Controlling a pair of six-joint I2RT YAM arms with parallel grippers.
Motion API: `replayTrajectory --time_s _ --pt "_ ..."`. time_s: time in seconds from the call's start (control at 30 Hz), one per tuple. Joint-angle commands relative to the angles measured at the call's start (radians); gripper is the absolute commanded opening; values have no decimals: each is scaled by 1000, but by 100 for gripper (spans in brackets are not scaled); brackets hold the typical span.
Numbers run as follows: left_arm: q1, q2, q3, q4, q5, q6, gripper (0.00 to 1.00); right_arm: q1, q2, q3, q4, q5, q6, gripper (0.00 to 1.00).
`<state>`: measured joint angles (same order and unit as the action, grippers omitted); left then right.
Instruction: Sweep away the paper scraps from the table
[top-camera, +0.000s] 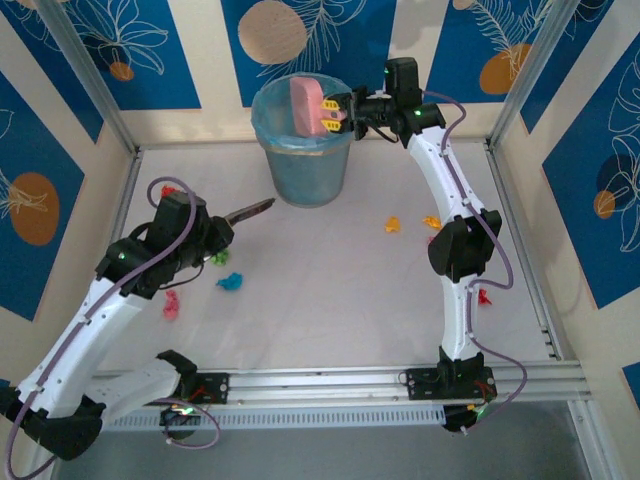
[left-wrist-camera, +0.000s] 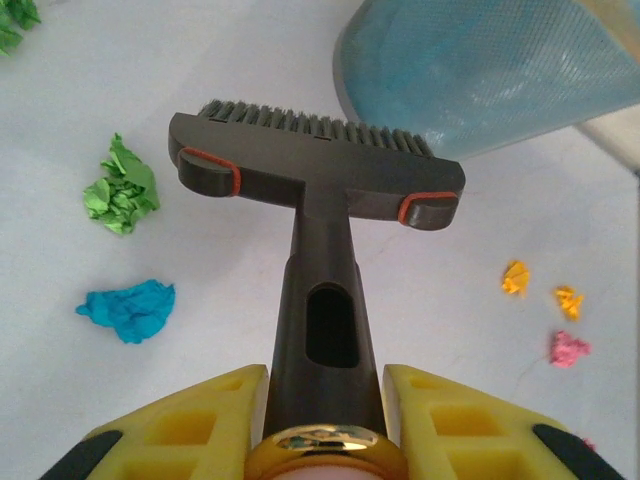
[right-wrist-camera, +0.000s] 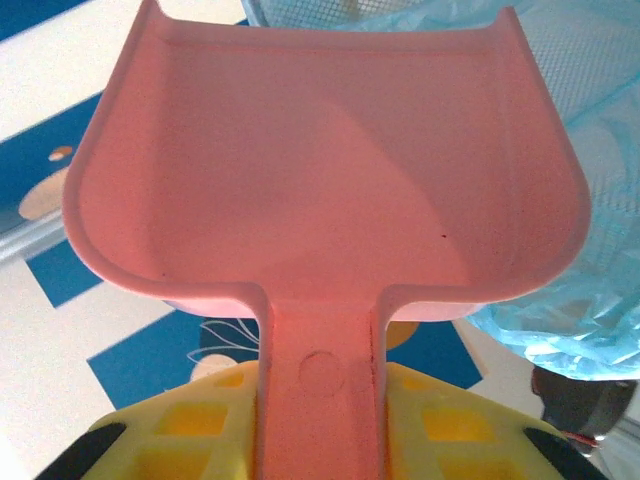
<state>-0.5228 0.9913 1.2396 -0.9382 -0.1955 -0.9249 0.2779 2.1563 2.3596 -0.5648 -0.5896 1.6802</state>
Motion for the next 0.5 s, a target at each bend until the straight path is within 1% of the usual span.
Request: replayTrajectory --time_s 0.0,0.07,0.17,0.23,0.3,0.37,0.4,0.47 --pt "11 0 46 -21 -28 115 0 -2 -44 3 39 21 102 0" --pt "11 5 54 -32 -36 136 0 -2 -44 4 60 32 128 0" --pt "11 21 89 -82 -27 111 0 -3 -50 3 47 53 161 0" --pt "10 42 127 -99 0 144 0 -5 -56 11 66 74 147 0" --pt "10 40 122 -99 -32 177 0 -7 -43 47 54 79 108 0" --pt "11 17 80 -65 -90 184 0 -11 -8 121 -5 65 56 0" --pt "12 7 68 -55 -122 162 0 -14 18 185 -74 52 24 0" --pt "10 1 79 -41 -129 135 0 -18 63 298 -185 21 -42 0"
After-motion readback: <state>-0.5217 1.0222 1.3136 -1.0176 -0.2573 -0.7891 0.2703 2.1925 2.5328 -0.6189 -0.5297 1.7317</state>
